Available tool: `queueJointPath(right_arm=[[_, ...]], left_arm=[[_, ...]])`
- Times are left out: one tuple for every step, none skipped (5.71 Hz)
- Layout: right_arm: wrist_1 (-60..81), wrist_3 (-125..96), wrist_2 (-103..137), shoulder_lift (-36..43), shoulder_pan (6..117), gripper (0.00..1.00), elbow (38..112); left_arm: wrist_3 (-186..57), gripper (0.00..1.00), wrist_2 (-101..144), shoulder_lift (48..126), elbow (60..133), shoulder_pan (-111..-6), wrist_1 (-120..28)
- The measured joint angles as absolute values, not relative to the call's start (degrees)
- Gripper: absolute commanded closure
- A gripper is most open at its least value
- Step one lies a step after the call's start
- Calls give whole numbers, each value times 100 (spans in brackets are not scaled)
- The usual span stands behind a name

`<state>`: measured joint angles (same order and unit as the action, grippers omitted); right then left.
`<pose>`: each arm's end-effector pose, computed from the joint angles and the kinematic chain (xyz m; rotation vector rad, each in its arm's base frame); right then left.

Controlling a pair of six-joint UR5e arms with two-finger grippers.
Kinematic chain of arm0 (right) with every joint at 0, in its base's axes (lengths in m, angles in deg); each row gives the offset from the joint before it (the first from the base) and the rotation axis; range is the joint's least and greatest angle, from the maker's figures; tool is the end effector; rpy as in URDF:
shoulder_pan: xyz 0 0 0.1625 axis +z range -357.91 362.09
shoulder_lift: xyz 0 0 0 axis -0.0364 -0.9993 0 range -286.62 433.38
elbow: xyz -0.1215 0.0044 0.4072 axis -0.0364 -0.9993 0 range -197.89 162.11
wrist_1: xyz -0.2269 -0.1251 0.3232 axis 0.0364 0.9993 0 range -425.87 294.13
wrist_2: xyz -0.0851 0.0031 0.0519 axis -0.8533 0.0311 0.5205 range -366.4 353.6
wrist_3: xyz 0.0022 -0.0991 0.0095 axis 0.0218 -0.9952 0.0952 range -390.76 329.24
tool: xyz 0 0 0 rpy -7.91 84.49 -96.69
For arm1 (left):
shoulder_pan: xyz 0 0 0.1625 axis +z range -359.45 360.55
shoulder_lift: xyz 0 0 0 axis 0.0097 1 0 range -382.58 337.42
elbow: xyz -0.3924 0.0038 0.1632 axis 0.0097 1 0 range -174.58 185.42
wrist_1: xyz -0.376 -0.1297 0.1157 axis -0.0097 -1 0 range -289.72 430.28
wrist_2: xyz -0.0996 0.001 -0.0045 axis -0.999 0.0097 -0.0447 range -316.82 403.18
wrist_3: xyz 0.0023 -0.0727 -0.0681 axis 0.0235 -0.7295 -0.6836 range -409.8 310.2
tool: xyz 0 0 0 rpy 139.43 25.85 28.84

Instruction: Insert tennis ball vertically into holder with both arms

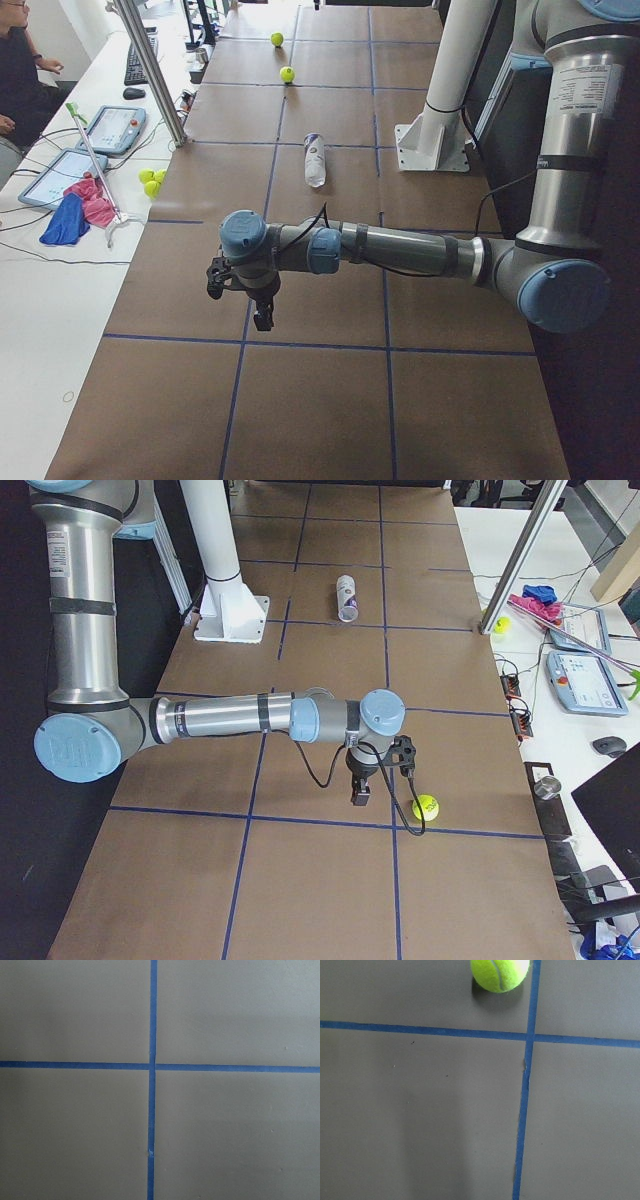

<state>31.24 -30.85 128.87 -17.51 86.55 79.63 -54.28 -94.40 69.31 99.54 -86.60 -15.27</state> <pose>0.0157 -0.4859 0.6130 -0.0456 -0.7890 -0.0896 -0.0346 -0.5079 0.6108 -0.0275 0.8304 -0.0156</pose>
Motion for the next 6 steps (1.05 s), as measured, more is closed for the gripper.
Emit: queueJointPath(right_arm=[[3118,-3085,12889,-1750,8655,0,7975],[3116,-3096,12896,-1750,8642,0,7984],[3116,-3104,12902,-1750,8613,0,7984],[3116,-3098,12903,-1747,8587,0,7988],[3113,-3095,12904,-1740,8576,0,7997],[3111,-3094,12904,-1731,8564,0,8006]], left_arm=[[-5422,0,-9442,6891,9990,-8657,-1542],[-5418,0,-9442,6869,10018,-8652,-1606],[-5421,0,-9444,6861,10035,-8638,-1682],[-5435,0,-9454,6858,10097,-8587,-1707],[-5443,0,-9460,6857,10172,-8524,-1709],[-5445,0,-9463,6857,10201,-8497,-1708]])
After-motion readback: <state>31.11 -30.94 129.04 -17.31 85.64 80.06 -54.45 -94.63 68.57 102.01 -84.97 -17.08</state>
